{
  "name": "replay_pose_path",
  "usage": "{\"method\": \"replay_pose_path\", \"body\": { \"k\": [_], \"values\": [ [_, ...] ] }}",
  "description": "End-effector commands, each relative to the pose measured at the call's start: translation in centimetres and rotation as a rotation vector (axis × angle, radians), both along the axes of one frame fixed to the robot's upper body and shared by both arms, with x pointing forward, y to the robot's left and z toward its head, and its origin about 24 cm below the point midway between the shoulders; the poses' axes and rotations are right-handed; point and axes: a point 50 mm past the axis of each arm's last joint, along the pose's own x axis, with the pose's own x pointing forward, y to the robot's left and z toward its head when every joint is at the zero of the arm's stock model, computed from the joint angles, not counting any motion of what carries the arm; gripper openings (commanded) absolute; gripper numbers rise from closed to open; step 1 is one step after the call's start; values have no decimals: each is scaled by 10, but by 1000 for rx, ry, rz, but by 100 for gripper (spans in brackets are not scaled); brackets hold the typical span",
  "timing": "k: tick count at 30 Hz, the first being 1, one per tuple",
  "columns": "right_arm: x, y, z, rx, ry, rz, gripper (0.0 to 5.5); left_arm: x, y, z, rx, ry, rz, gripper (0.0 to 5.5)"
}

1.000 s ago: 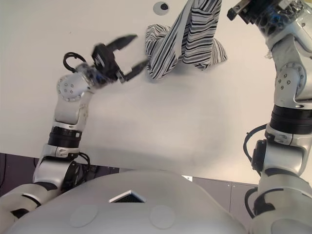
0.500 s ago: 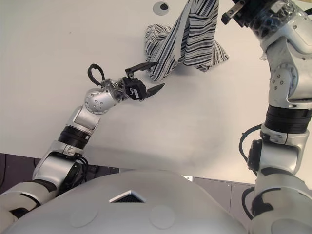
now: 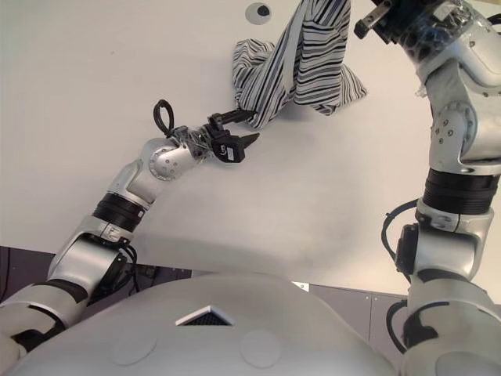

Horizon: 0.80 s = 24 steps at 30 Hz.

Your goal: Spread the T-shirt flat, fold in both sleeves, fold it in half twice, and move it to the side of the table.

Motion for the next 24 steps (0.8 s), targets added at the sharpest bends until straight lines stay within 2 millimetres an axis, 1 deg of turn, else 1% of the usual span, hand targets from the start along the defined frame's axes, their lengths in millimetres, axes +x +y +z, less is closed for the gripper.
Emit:
{"method": "replay_pose_path", "body": {
  "k": [1, 2, 3, 4, 8, 11, 12, 15, 17, 18, 20, 21, 22, 23, 24],
  "values": [
    [1, 2, 6, 10, -27, 1, 0, 7, 0, -1, 36, -17, 9, 162],
    [1, 2, 6, 11, -28, 1, 0, 8, -1, -2, 41, -18, 8, 142],
    [1, 2, 6, 13, -30, -1, 0, 8, -2, -3, 46, -18, 3, 138],
    [1, 2, 6, 15, -31, -3, 0, 9, -2, -4, 49, -18, 2, 114],
    [1, 3, 6, 20, -33, -2, 0, 10, -4, -5, 50, -21, -3, 64],
    [2, 4, 6, 21, -32, 0, 0, 11, -4, -5, 51, -22, -4, 14],
    [2, 3, 7, 21, -32, 0, 0, 10, -4, -5, 51, -21, -6, 4],
    [3, 4, 6, 21, -33, -3, 0, 12, -3, -1, 19, -45, -2, 4],
    [4, 2, 5, 21, -32, -19, 0, 19, 0, 24, -145, -102, 26, 4],
    [5, -1, 4, 17, -37, -34, 0, 25, 3, 46, -261, -120, 37, 4],
    [6, -5, 4, 6, -51, -59, 0, 35, 13, 77, -401, -154, 50, 4],
    [8, -8, 5, -3, -64, -76, 0, 46, 21, 99, -441, -187, 70, 4],
    [10, -10, 6, -18, -78, -91, 0, 58, 29, 117, -442, -228, 102, 4],
    [14, -12, 5, -37, -90, -110, 0, 71, 37, 132, -418, -262, 136, 4],
    [20, -12, 4, -44, -98, -127, 0, 84, 45, 142, -390, -280, 174, 4]
  ]
}}
